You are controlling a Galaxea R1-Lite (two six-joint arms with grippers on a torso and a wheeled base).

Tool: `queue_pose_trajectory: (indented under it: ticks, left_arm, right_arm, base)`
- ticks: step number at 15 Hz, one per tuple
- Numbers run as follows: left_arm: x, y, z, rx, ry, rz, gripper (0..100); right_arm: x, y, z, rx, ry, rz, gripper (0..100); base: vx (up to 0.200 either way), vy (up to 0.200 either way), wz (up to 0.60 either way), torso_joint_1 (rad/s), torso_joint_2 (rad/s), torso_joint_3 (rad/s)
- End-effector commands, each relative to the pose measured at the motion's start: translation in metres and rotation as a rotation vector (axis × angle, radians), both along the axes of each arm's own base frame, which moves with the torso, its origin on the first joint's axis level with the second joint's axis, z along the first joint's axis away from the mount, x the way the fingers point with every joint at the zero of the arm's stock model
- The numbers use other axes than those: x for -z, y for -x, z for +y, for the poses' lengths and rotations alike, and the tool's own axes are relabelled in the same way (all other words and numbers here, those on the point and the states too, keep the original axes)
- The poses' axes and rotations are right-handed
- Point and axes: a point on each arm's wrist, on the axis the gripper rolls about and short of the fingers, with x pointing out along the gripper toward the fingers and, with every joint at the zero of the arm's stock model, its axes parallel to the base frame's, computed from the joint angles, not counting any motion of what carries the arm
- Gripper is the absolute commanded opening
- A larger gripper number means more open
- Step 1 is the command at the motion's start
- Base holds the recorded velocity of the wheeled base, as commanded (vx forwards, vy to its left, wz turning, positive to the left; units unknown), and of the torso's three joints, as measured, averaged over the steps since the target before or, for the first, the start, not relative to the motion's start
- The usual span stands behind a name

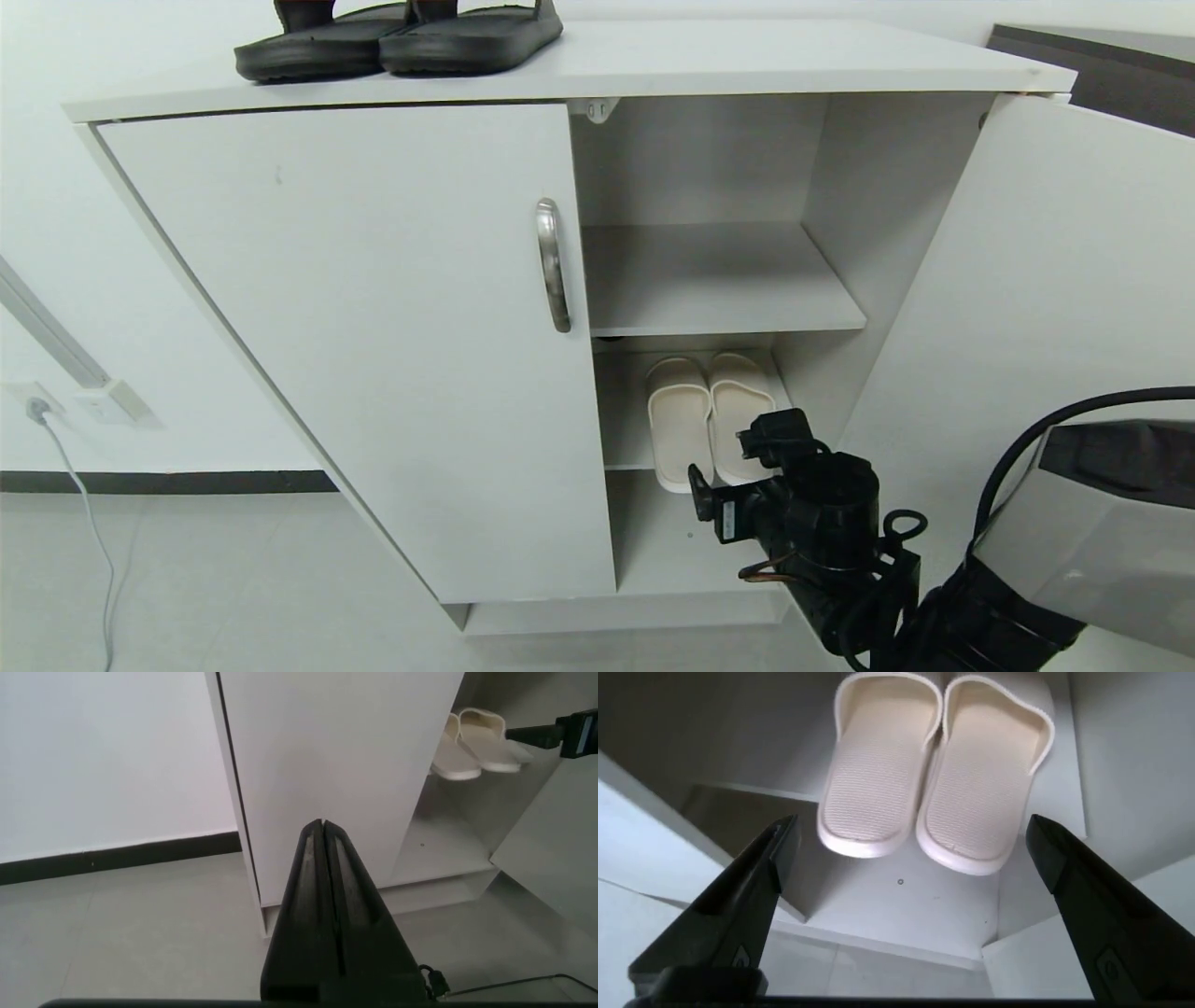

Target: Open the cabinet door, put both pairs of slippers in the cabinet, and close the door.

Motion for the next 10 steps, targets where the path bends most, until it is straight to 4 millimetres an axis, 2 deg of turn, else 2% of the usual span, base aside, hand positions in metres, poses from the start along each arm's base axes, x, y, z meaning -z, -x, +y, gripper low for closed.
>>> queue_pose_trajectory:
  ticks: [1,6,10]
  left_arm:
    - [0.0,-0.0001,0.0,0.0,0.0,0.002,0]
    - [0.0,-0.0001,0.0,0.0,0.0,0.002,0]
    - [0.0,-0.0001,0.0,0.0,0.0,0.002,0]
  right_arm:
    - [-0.0042,0.0032,0.0007,-0.008,-0.007,-0.007,100]
    - [-0.0027,0.006,0.0025,-0.017,-0.003,-0.003,100]
    - [-0.0009,0.0069,0.0007,-0.016,0.003,0.003,100]
  base:
    - [-0.2,0.0,0.0,0.007,0.0,0.007]
    - [-0.2,0.0,0.0,0.002,0.0,0.002]
    - [0.0,0.0,0.0,0.0,0.0,0.0]
